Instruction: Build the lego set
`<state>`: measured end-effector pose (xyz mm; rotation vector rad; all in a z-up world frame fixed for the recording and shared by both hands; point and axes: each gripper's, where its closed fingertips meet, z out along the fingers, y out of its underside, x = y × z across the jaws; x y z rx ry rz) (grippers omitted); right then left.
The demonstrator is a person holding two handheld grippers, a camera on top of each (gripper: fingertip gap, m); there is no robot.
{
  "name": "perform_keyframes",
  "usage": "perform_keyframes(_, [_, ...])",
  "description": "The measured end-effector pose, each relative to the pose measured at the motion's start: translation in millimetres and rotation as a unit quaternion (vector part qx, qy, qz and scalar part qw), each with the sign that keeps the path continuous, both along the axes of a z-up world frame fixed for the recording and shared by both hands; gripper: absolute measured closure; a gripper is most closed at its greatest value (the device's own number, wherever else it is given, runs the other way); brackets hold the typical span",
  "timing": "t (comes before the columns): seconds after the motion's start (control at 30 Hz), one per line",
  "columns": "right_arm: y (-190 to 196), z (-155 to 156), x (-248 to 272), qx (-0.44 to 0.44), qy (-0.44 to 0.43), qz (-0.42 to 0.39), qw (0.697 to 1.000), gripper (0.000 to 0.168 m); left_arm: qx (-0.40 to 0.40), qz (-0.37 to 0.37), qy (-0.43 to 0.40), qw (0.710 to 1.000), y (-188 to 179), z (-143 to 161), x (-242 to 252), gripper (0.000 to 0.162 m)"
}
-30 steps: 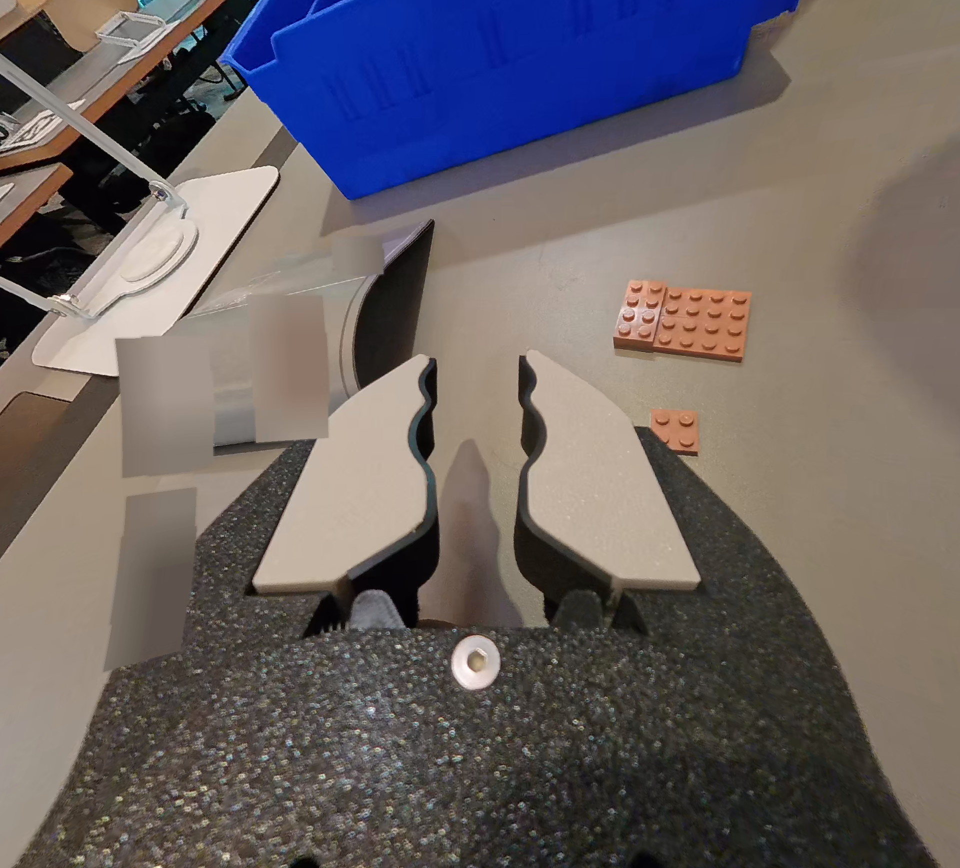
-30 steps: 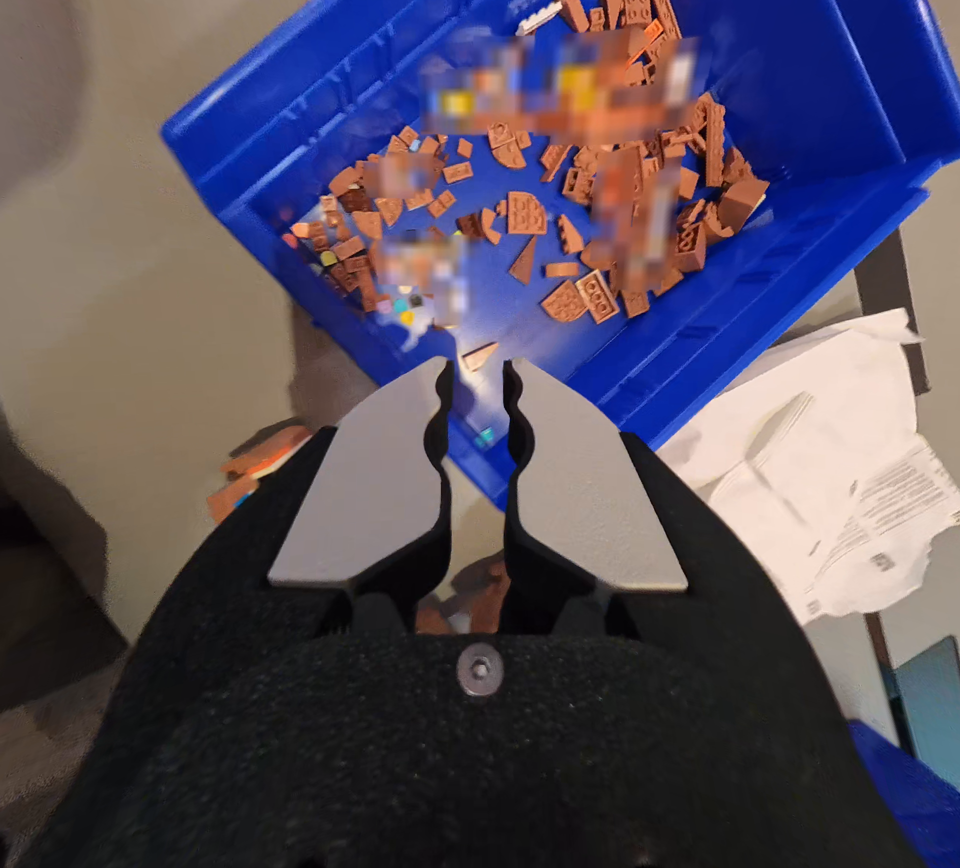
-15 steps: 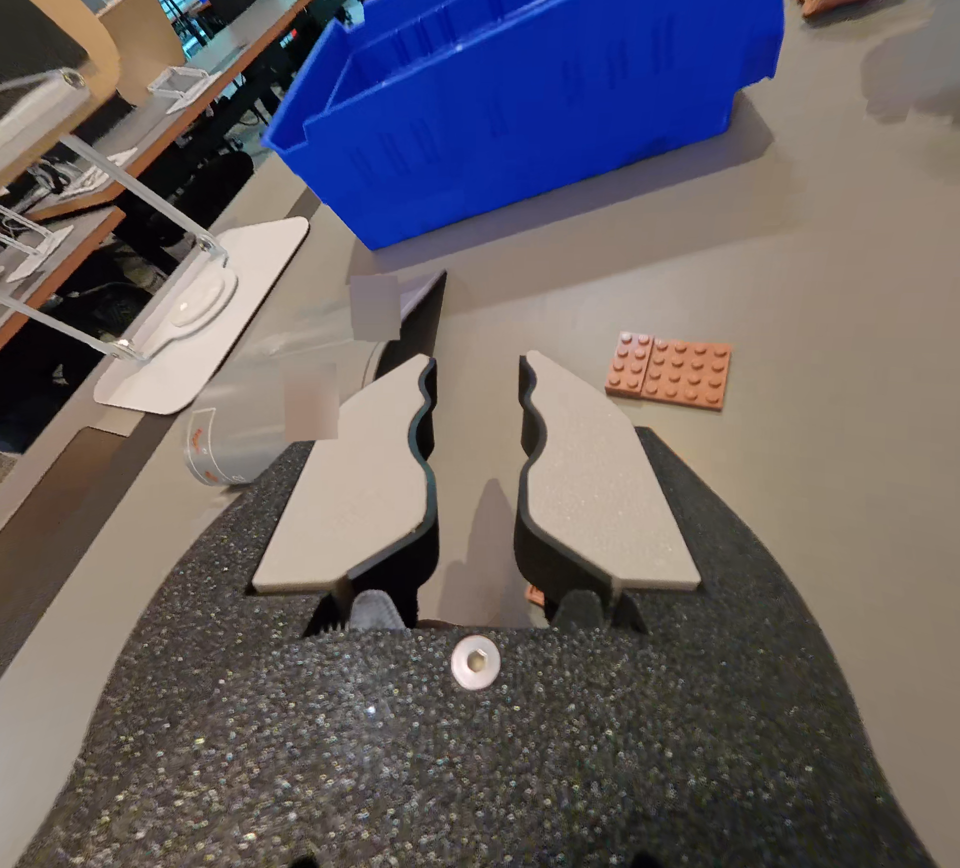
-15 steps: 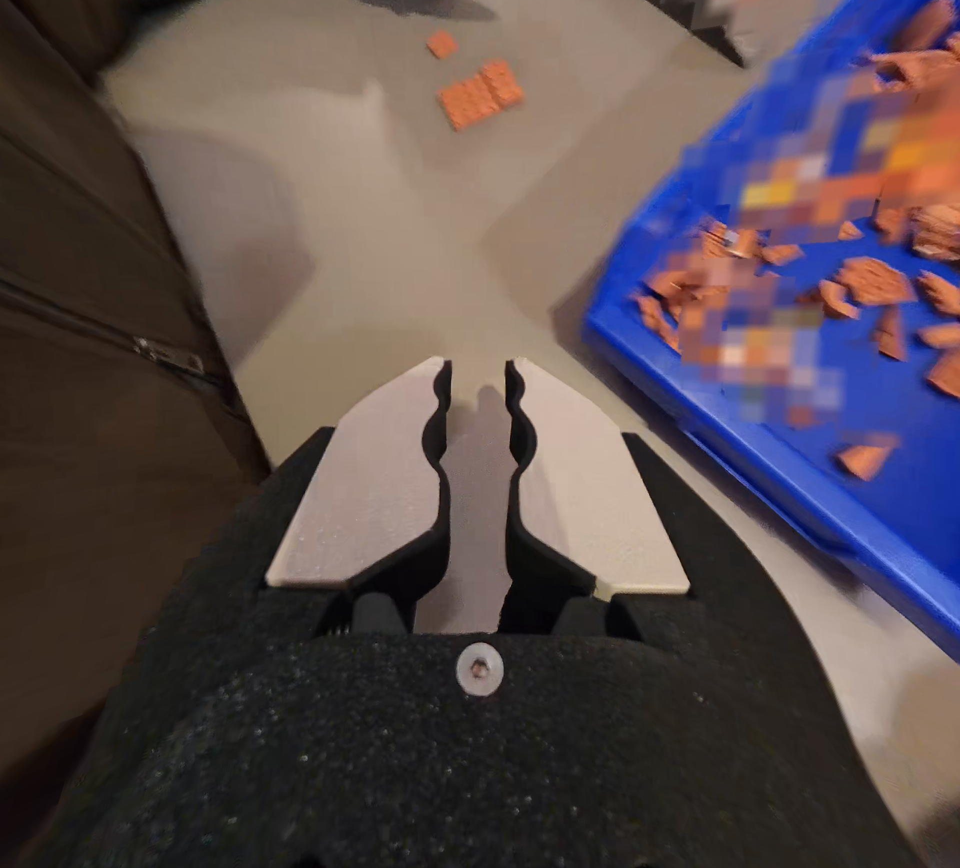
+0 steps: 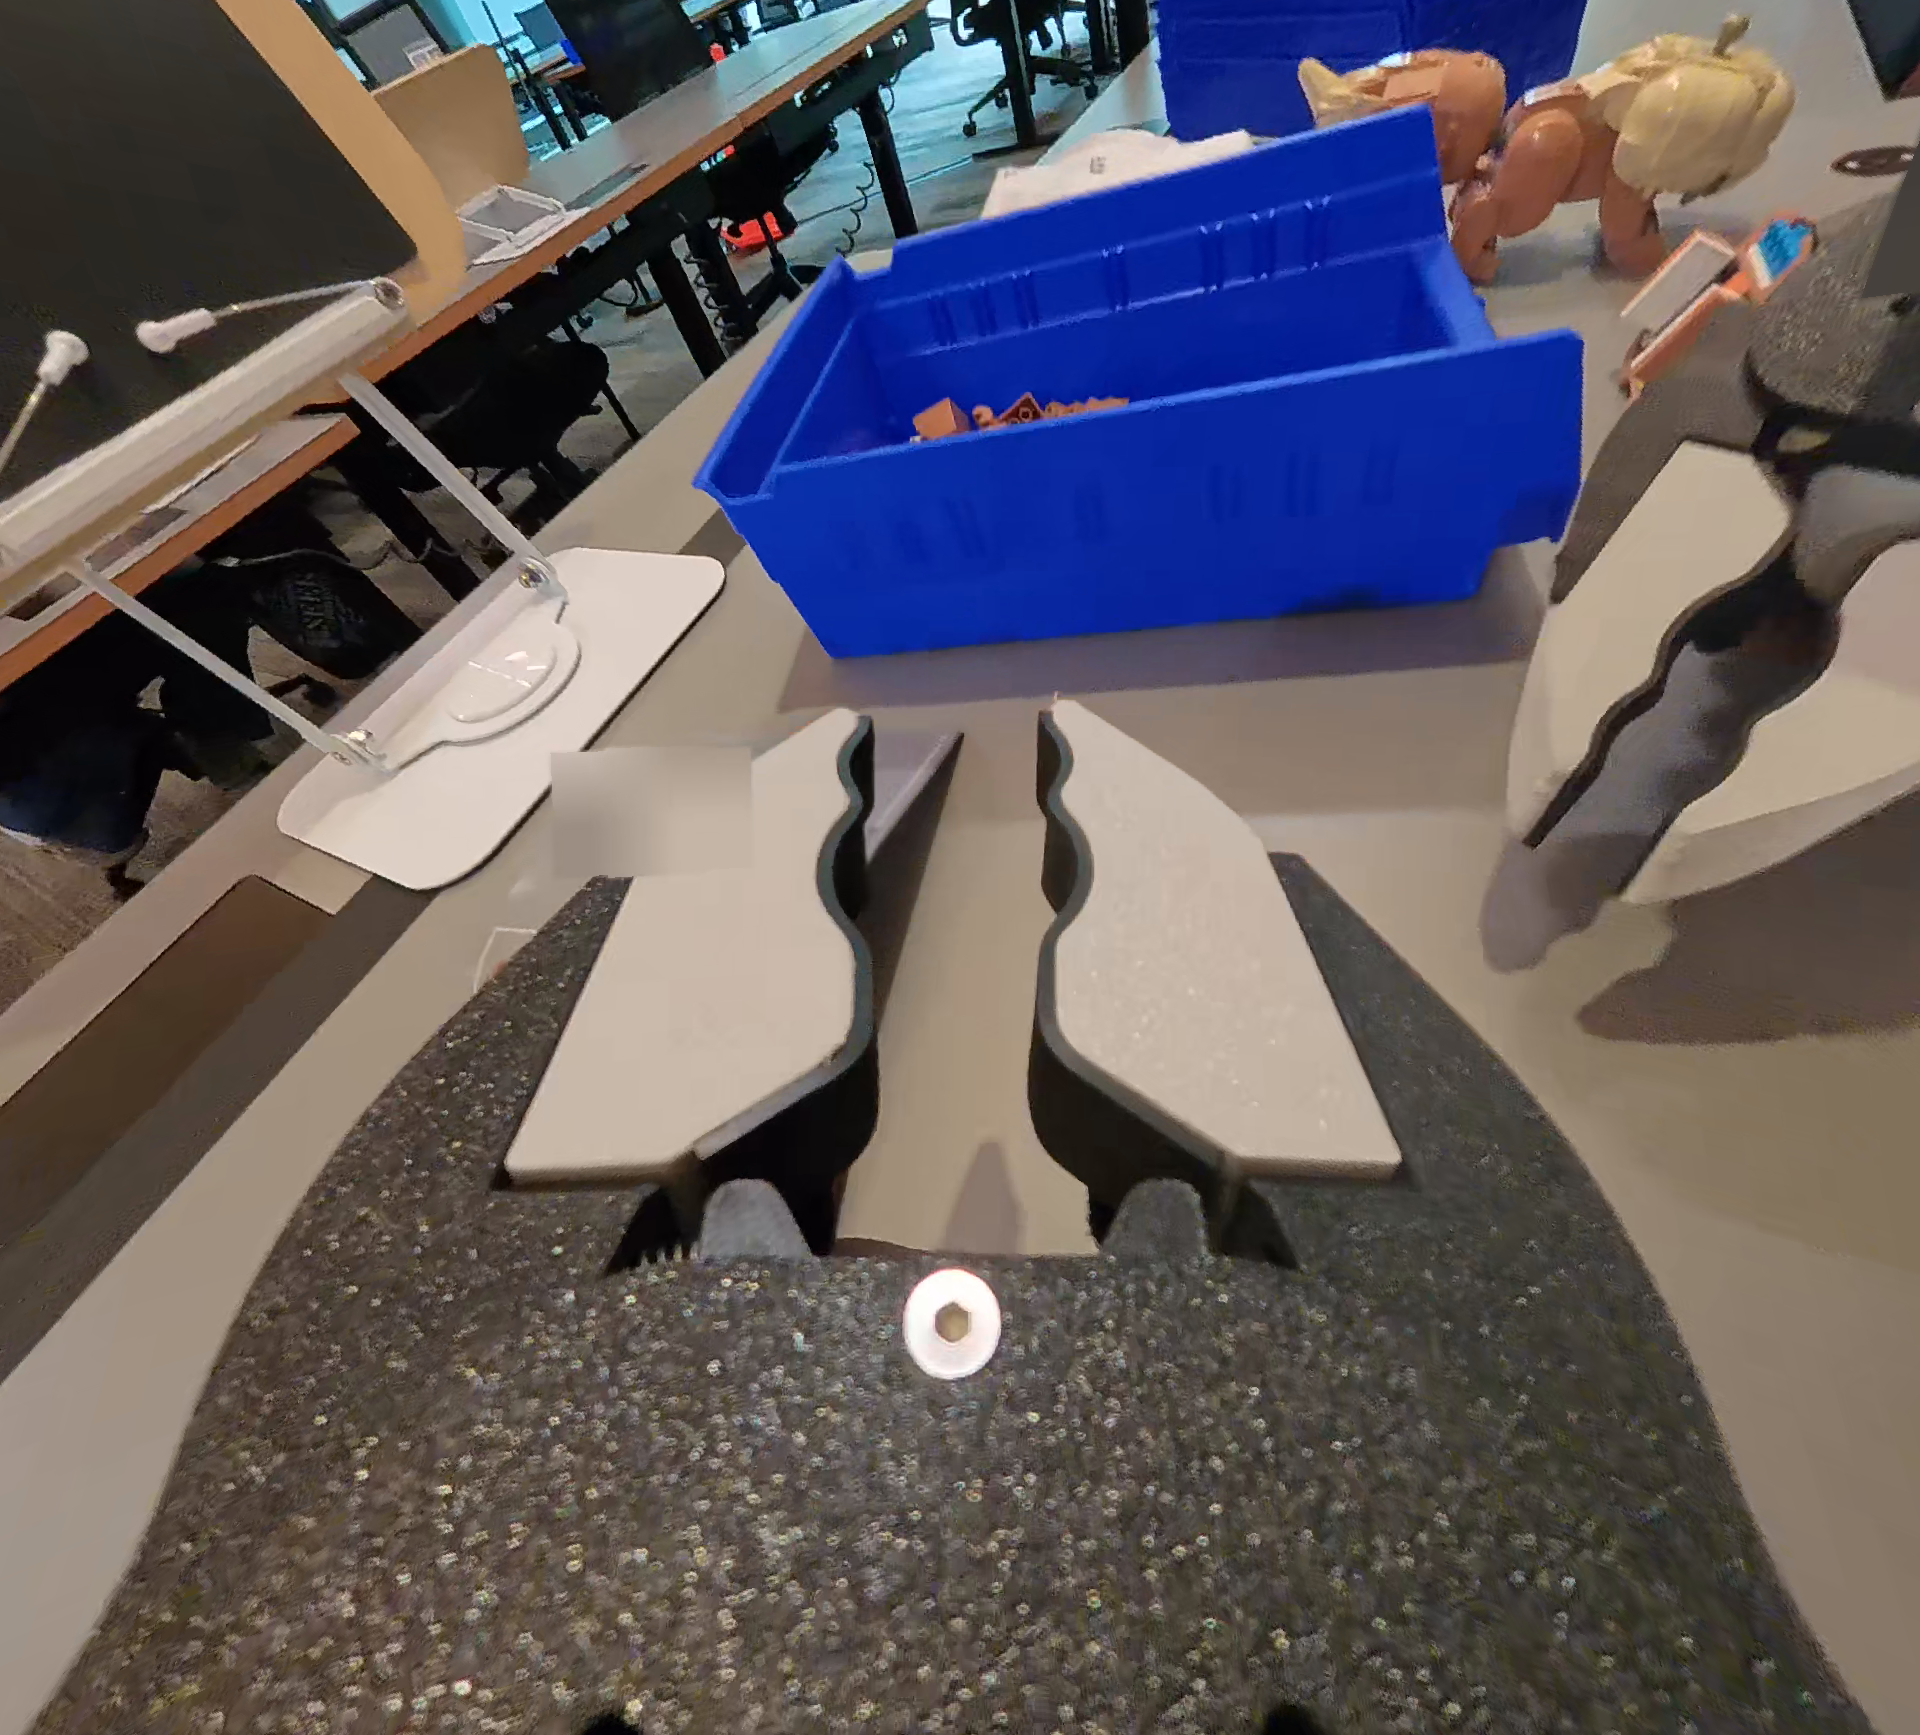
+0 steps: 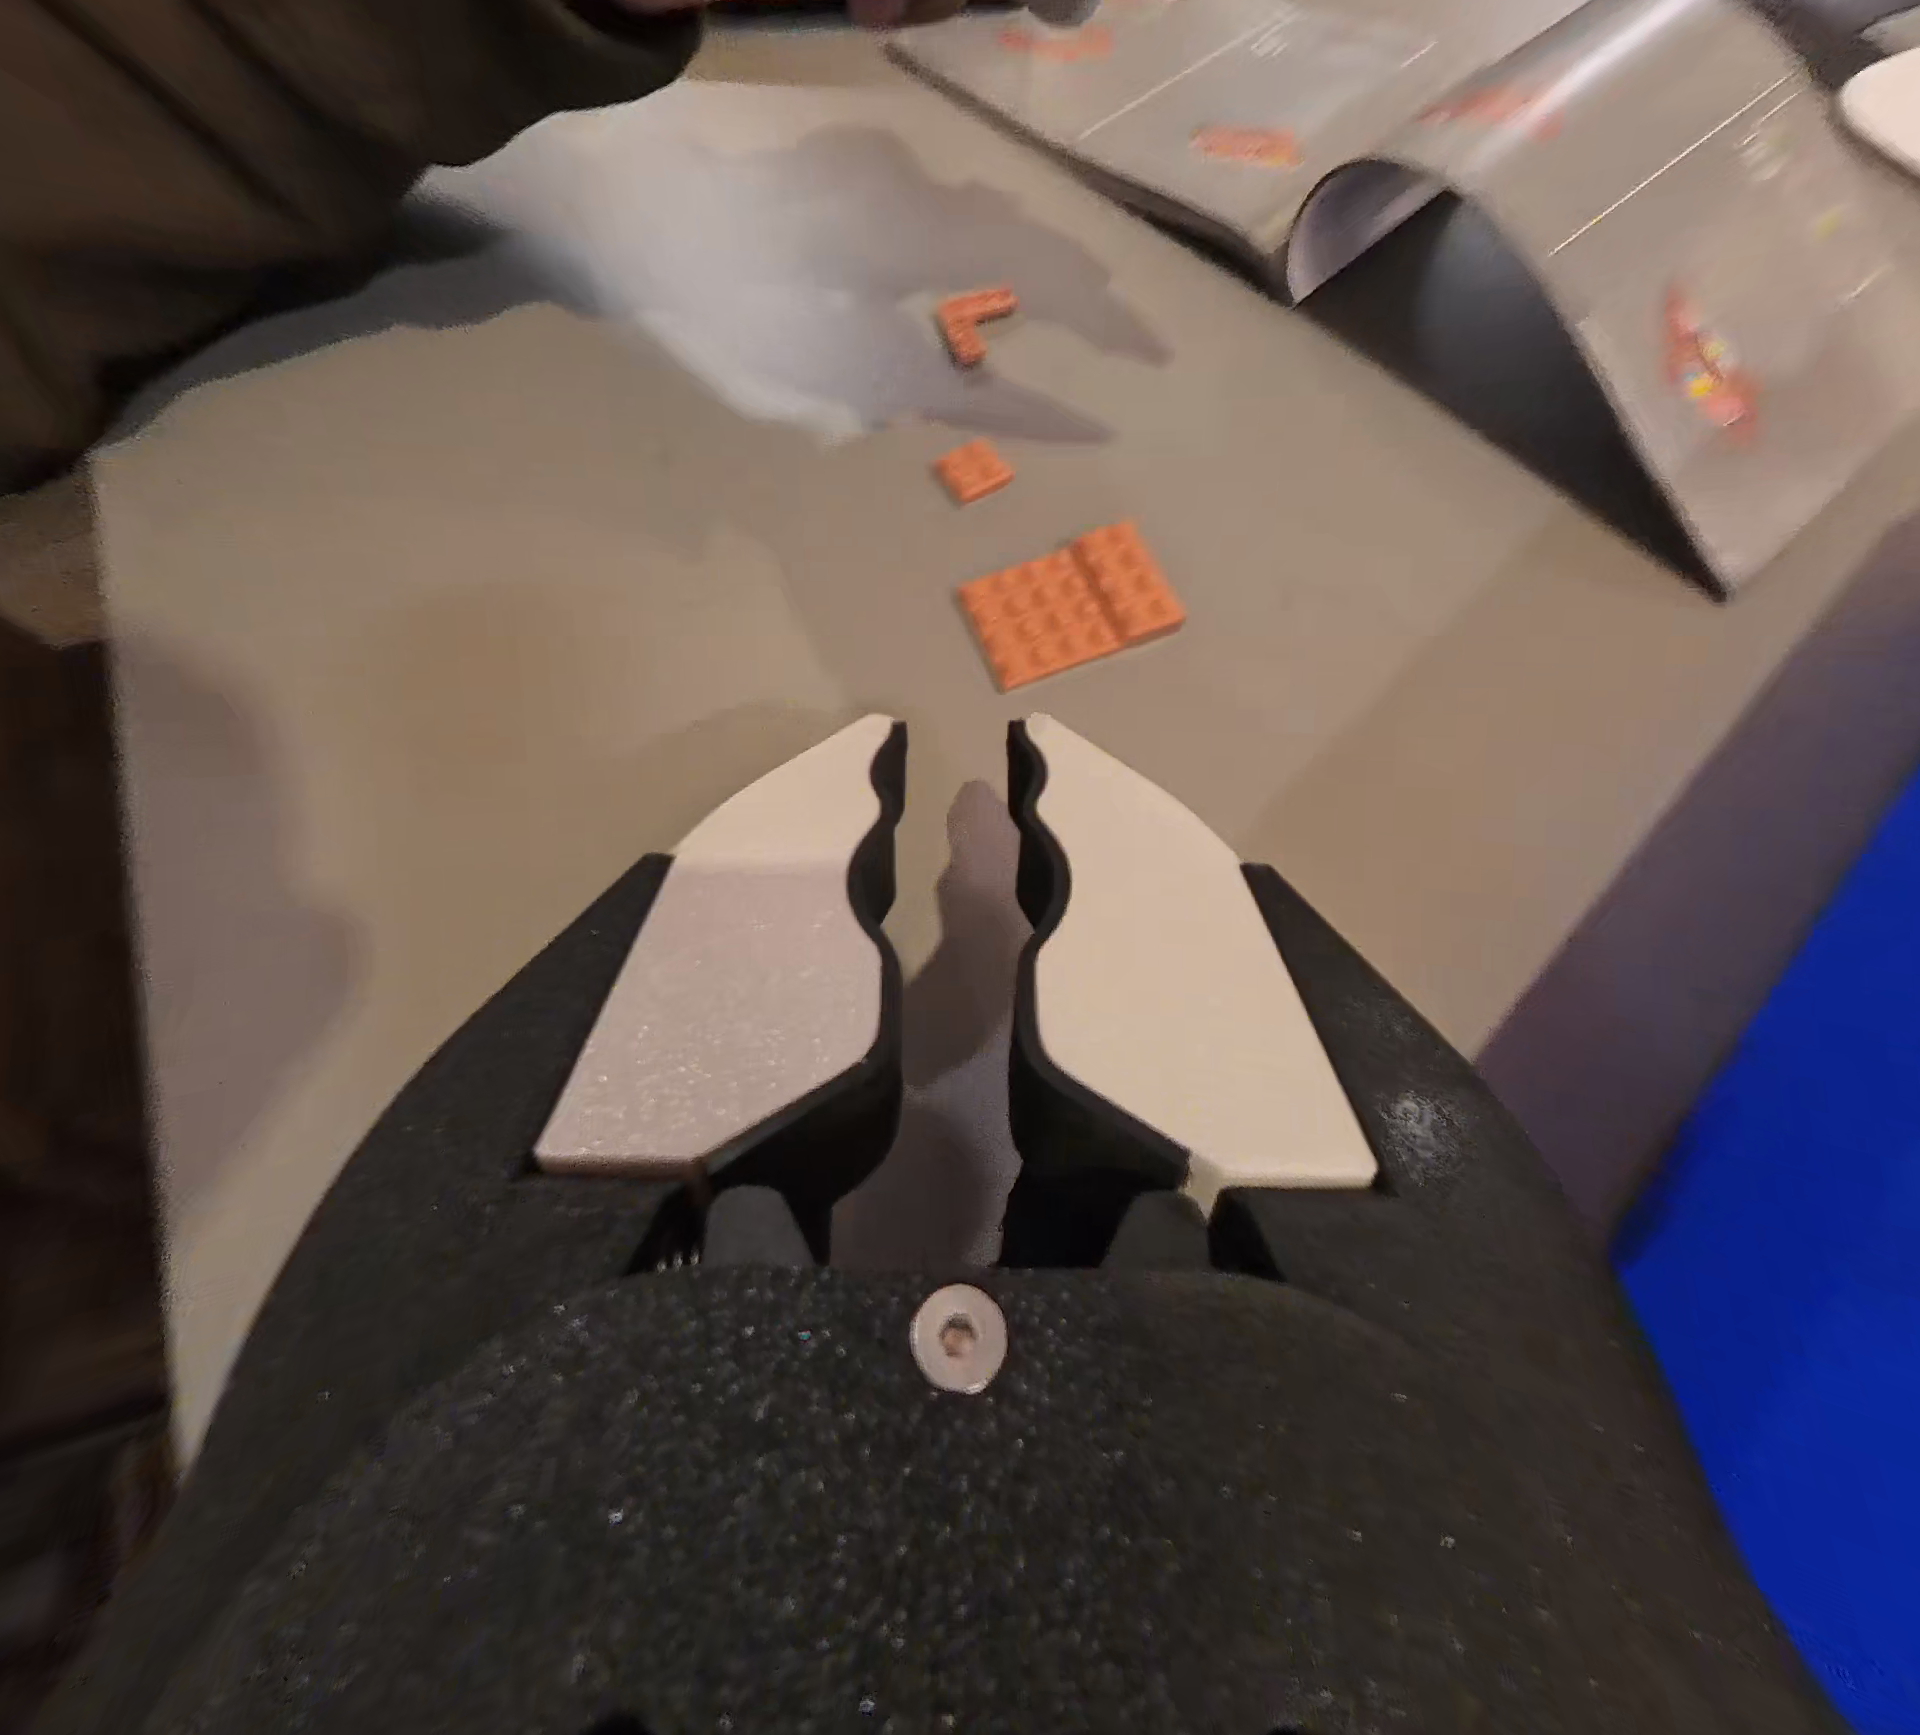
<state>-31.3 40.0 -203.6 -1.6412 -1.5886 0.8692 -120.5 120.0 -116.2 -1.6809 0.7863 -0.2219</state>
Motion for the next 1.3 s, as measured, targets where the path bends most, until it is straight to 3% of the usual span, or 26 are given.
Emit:
perform_keyframes(0.03, [3.7, 0.7, -4.0, 0.007, 0.007, -0.003, 1.000, 0.152, 0.000, -0.002, 0.001, 1.000, 2.8, 3.2, 1.5, 0.133])
perform_keyframes(0.2, [-0.4, -4.3, -13.3, 0.022, 0.006, 0.033, 0.999, 0.164, -0.025, -0.026, 0.028, 0.999, 30.7, 16.4, 24.8, 0.136])
perform_keyframes(0.3, [-5.2, -8.0, -13.9, 0.041, -0.007, 0.058, 0.997, 0.168, -0.100, -0.049, 0.018, 0.994, 54.7, 14.3, 54.1, 0.134])
perform_keyframes(0.5, [-4.9, -9.4, -3.8, 0.069, -0.011, 0.077, 0.995, 0.168, -0.244, 0.023, -0.003, 0.969, 102.3, -22.5, 88.1, 0.104])
perform_keyframes(0.6, [-3.4, -7.5, 3.3, 0.079, -0.003, 0.080, 0.994, 0.168, -0.279, 0.048, -0.050, 0.958, 109.4, -28.9, 98.6, 0.088])
perform_keyframes(0.73, [-5.1, -7.6, 7.2, 0.088, 0.000, 0.091, 0.992, 0.168, -0.305, 0.073, -0.098, 0.944, 113.8, -30.8, 108.1, 0.081])
perform_keyframes(0.93, [-9.9, -9.3, 7.4, 0.092, -0.003, 0.108, 0.990, 0.168, -0.323, 0.107, -0.057, 0.939, 125.3, -49.7, 104.2, 0.081])
perform_keyframes(1.3, [-12.0, -9.1, 8.3, 0.061, -0.003, 0.121, 0.991, 0.168, -0.323, 0.041, -0.029, 0.945, 145.8, -53.0, 100.4, 0.101])
